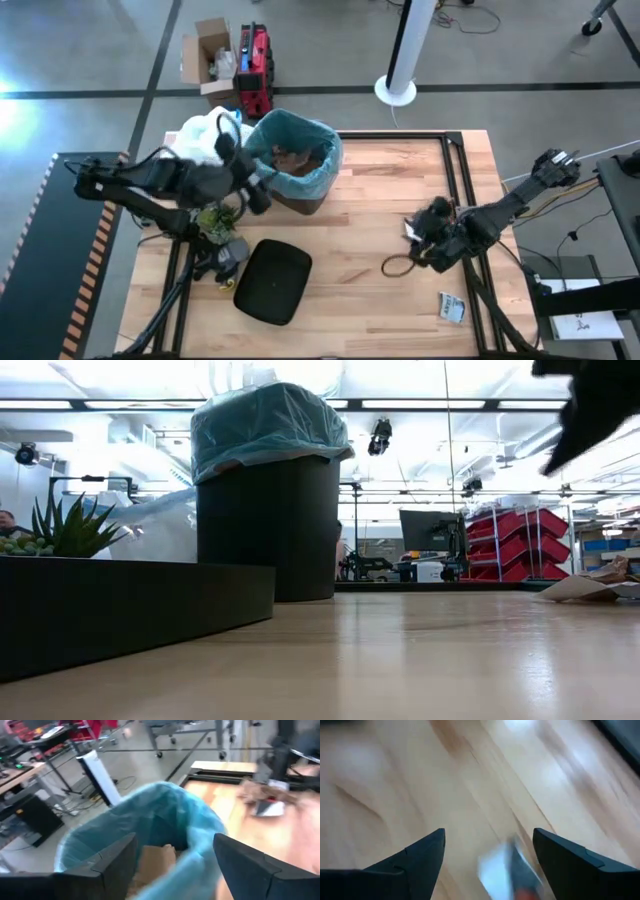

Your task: Place trash/remove bag and relplace

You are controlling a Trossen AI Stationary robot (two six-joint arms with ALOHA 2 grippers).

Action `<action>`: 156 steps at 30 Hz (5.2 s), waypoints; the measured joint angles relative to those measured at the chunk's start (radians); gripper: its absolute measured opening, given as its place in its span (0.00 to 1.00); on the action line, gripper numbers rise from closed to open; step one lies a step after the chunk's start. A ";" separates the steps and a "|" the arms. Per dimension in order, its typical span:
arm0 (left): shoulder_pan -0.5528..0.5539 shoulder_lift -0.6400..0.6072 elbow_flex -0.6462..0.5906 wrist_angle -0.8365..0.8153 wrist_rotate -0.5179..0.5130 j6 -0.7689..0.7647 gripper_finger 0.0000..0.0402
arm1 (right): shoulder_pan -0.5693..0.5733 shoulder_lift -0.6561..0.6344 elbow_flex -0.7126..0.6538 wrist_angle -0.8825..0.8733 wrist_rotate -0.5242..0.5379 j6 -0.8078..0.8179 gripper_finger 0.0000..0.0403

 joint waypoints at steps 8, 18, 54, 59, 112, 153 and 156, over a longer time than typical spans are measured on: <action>-0.292 -0.046 -0.173 0.001 -0.035 -0.222 0.63 | -0.147 0.014 0.006 -0.164 -0.281 0.025 0.70; -0.547 0.015 -0.346 0.066 -0.085 -0.539 0.57 | -0.421 0.141 -0.019 -0.181 -0.372 -0.352 0.63; -0.588 0.386 -0.452 0.331 -0.104 -0.555 0.54 | -0.698 0.486 0.097 0.209 -0.546 -1.003 0.03; -0.587 0.382 -0.452 0.287 -0.104 -0.573 0.53 | -0.593 0.420 0.262 0.210 -0.539 -0.967 0.06; -0.577 0.383 -0.466 0.432 -0.480 -0.500 0.34 | -0.684 0.663 0.739 1.094 -0.080 -1.680 0.51; -0.132 0.386 -0.466 0.596 -0.287 -0.259 0.23 | -0.105 0.269 0.602 0.068 -0.227 -0.774 0.50; -0.062 0.386 -0.466 0.703 -0.220 -0.151 0.22 | -0.035 0.267 0.489 0.083 -0.193 -0.693 0.50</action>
